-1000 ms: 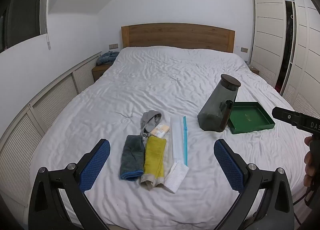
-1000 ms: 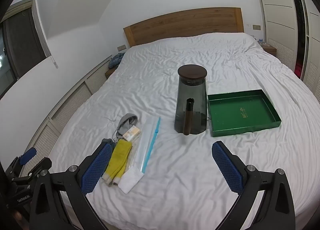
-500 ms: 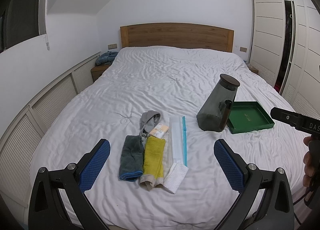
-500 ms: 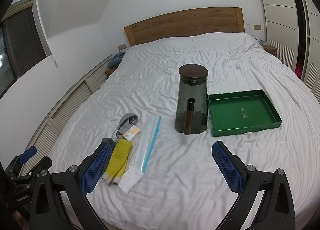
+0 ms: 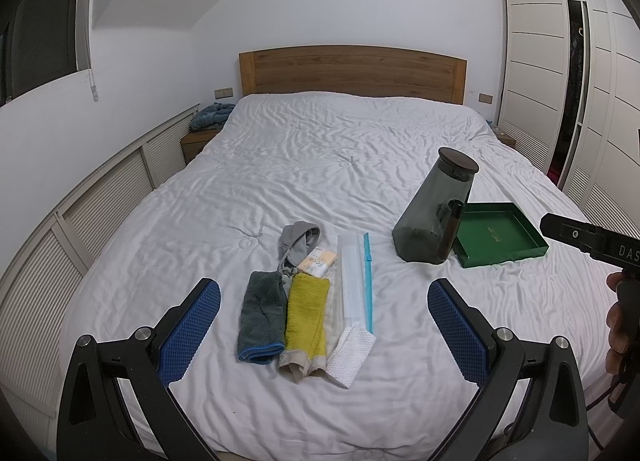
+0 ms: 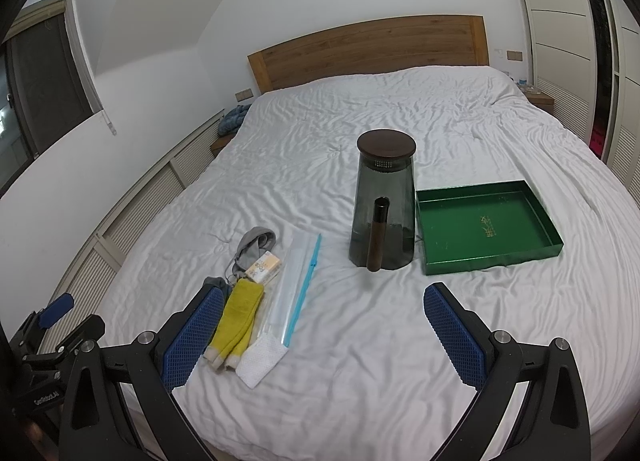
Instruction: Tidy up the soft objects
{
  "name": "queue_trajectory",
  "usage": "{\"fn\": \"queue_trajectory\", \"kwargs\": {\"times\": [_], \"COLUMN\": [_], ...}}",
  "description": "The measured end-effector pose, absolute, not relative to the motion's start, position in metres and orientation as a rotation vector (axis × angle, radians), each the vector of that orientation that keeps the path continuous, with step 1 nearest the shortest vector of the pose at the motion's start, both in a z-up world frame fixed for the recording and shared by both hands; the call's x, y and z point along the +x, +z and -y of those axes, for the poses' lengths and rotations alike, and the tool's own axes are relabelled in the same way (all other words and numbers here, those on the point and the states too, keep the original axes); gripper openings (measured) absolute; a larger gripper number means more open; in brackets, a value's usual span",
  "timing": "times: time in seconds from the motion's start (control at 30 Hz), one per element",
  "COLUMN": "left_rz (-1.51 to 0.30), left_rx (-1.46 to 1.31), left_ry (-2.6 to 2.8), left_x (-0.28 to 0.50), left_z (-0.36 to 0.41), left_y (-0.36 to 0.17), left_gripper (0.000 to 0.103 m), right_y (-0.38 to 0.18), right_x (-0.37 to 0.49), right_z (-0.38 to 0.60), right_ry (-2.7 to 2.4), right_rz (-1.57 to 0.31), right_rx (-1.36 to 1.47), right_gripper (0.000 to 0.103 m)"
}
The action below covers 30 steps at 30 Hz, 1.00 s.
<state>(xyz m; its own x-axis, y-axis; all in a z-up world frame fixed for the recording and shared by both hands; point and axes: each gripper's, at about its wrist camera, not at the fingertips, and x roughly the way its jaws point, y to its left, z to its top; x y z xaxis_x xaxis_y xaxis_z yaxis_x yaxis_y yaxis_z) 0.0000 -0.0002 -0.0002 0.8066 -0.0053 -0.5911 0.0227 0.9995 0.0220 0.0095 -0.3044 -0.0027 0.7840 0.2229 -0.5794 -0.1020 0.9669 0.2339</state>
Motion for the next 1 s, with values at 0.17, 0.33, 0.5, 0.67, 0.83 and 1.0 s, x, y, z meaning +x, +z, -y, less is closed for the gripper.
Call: {"fn": "queue_trajectory", "kwargs": {"times": [0.17,0.33,0.5,0.67,0.83,1.0], "left_rz": [-0.632,-0.634,-0.635,-0.644,-0.653,-0.664], "left_rx": [0.028,0.027,0.025,0.02,0.017,0.017], "left_ry": [-0.015,-0.015,-0.018,-0.02,-0.028,-0.032], "left_x": [0.002,0.001,0.001,0.004,0.007,0.012], "left_z": [0.003,0.004,0.003,0.002,0.001,0.0], "left_y": [0.0,-0.002,-0.003,-0.014,-0.017,-0.017], "left_gripper": [0.102,0.102,0.102,0.102,0.102,0.102], "right_y": [-0.003,-0.004,-0.007,-0.008,-0.008,-0.009], "right_x": [0.01,0.009,0.015,0.017,0.021,0.027], "right_z": [0.303,0.303,0.302,0.302,0.302,0.303], "right_ry": [0.178,0.178,0.179,0.182,0.182,0.176], "right_rz": [-0.65,-0.65,-0.654,-0.662,-0.671,-0.679], "right_rx": [0.194,0.193,0.19,0.186,0.182,0.182], "right_gripper": [0.102,0.102,0.102,0.102,0.102,0.102]}}
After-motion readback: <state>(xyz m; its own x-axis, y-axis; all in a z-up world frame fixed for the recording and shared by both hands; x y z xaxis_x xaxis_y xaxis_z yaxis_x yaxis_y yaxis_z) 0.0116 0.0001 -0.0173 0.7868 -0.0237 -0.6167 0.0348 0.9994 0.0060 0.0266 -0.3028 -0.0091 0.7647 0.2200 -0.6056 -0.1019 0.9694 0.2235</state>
